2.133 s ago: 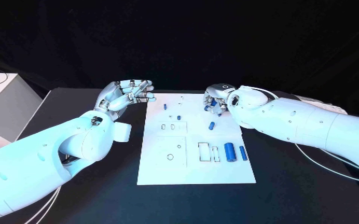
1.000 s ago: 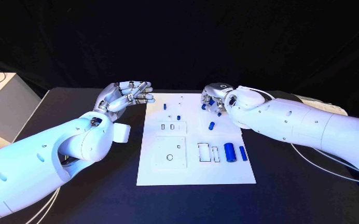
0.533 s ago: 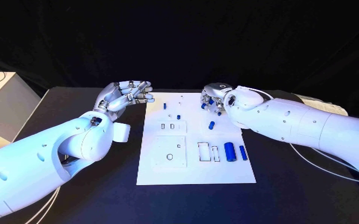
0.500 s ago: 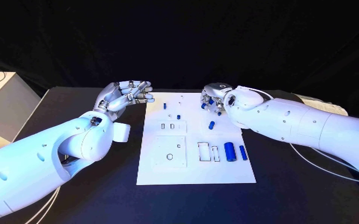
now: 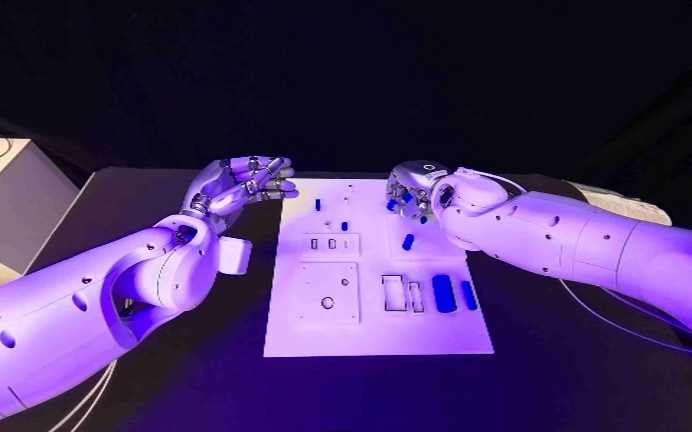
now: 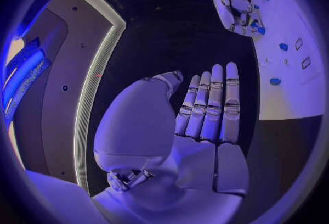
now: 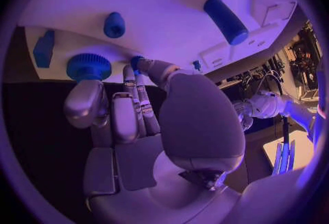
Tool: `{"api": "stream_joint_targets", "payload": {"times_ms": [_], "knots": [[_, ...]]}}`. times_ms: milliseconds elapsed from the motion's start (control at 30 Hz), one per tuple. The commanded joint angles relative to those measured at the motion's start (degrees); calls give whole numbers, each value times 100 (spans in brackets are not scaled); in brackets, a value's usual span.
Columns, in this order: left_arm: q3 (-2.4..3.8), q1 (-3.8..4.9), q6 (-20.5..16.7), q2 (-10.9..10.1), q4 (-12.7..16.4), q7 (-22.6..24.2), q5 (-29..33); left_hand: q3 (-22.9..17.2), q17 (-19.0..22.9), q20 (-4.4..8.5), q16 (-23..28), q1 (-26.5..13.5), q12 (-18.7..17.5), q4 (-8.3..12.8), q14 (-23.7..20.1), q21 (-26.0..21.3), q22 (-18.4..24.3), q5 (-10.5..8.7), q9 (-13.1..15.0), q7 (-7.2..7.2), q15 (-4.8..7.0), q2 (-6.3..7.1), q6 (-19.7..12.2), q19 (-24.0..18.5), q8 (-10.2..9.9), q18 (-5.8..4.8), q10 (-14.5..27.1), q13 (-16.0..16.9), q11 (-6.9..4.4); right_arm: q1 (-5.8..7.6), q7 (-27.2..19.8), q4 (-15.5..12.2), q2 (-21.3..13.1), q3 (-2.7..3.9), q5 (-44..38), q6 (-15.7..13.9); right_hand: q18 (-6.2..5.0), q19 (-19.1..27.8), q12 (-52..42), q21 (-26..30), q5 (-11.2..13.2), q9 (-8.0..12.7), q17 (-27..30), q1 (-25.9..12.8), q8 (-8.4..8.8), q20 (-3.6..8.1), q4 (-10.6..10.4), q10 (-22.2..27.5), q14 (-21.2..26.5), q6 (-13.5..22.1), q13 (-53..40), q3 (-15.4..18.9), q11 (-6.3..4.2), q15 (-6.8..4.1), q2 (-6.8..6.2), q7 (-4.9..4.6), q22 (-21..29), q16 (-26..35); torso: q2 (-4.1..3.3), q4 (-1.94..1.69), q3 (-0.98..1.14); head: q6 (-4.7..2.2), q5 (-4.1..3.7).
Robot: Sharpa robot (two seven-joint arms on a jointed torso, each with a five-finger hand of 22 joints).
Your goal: Assemble the parts on the task board
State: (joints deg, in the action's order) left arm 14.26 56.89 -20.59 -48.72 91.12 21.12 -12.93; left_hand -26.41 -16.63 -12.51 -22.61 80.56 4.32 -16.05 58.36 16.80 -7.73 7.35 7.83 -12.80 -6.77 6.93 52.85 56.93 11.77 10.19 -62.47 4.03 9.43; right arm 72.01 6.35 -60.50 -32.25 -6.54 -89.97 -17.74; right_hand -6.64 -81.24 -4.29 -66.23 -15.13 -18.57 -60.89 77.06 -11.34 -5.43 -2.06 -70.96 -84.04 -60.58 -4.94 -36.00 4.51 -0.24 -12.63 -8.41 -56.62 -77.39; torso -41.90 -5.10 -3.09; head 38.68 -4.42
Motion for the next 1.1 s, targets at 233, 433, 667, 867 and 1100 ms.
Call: {"api": "stream_joint_targets", "payload": {"times_ms": [233,433,667,867,1100], "knots": [[5,3,18,8,-11,2,10,-32,-5,10,-31,20,-20,-1,-41,30,-7,-12,-2,-50,14,52,-3,18,-16,19,5,7,26,-6,247,-257,-87,19,163,-439,60,-26,-18,-78,-85,-115,-79,-53,-118,87,-36,-162,-126,-110,-58,42,-75,-84,113,61,-106,-66,1,-6,-10,-1,11],[5,3,10,2,-19,-2,10,-37,-11,10,-40,21,-19,-3,-46,34,-9,-11,-1,-51,14,48,-3,17,-14,19,4,8,26,31,417,-364,-58,67,163,-708,63,-32,-12,-89,-97,-127,-97,-57,-128,93,-33,-171,-130,-116,-61,50,-80,-89,108,67,-122,-77,0,-7,-14,-23,21],[5,3,9,1,-25,-1,10,-40,-15,11,-47,23,-19,-1,-50,36,-10,-10,-1,-51,14,48,-4,16,-14,19,4,8,26,57,542,-227,190,88,100,-1119,71,-47,2,-121,-125,-146,-136,-40,-137,104,-2,-185,-140,-111,-66,59,-90,-99,78,75,-165,-102,-18,-6,-14,-34,61],[6,2,12,4,-12,1,9,-40,-15,11,-47,23,-19,-1,-50,36,-10,-10,-1,-51,14,48,-4,16,-14,19,4,8,26,62,570,-50,414,92,80,-1180,74,-53,8,-132,-134,-154,-146,-48,-139,107,0,-189,-142,-106,-67,68,-88,-100,63,71,-181,-109,-23,-17,-21,-34,47],[7,3,12,-4,29,0,4,-40,-15,11,-47,23,-19,-1,-50,36,-10,-10,-1,-51,14,48,-4,16,-14,19,4,8,26,63,571,131,597,93,63,-1186,73,-52,12,-129,-136,-155,-134,-52,-138,108,0,-187,-140,-102,-67,71,-86,-100,59,70,-176,-105,-45,-83,-61,-31,33]]}}
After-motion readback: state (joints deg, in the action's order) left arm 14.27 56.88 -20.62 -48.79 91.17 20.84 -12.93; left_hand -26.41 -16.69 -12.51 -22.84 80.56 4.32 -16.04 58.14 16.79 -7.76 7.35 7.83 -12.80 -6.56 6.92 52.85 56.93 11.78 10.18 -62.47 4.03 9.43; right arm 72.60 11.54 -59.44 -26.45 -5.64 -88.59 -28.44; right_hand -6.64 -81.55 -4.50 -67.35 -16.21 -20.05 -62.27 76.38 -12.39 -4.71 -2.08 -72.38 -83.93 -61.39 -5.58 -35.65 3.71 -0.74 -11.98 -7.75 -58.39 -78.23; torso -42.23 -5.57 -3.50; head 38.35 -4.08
